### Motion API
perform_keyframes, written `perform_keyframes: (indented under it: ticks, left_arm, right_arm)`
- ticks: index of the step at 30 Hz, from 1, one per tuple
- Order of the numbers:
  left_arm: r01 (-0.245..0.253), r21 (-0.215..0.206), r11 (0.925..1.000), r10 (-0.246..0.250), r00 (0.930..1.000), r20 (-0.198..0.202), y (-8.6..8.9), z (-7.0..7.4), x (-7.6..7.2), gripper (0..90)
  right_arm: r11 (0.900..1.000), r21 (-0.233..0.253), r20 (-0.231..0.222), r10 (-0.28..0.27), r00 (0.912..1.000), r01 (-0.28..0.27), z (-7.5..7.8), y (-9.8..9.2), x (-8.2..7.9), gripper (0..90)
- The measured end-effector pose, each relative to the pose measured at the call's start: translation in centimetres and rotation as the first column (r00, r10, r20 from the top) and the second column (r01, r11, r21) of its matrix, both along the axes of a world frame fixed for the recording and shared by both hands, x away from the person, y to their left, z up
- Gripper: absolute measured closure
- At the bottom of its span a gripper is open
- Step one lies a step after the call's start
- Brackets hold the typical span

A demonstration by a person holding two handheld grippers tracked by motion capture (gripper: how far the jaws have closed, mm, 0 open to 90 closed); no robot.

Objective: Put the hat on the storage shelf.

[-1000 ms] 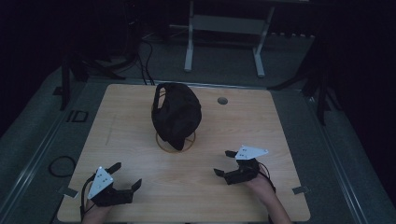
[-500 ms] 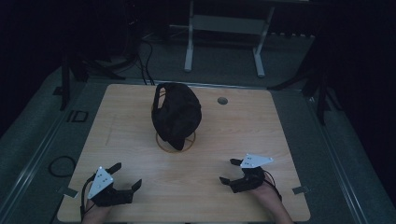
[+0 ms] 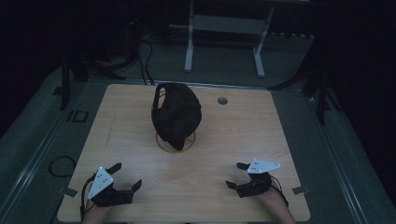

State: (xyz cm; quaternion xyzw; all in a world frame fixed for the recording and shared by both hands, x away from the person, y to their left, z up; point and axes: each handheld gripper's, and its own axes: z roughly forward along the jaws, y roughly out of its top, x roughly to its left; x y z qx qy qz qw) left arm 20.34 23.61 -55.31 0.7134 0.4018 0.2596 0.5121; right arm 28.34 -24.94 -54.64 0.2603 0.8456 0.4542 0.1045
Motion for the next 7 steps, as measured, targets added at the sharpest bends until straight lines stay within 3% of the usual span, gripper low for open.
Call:
perform_keyframes:
  ticks: [7]
  left_arm:
    - [0.003,0.007,1.0000,-0.003,1.0000,-0.001,-0.08,-0.03,0.02,2.6]
  right_arm:
    - [1.000,0.007,0.011,0.002,0.9999,-0.002,0.05,-0.06,0.04,14.0]
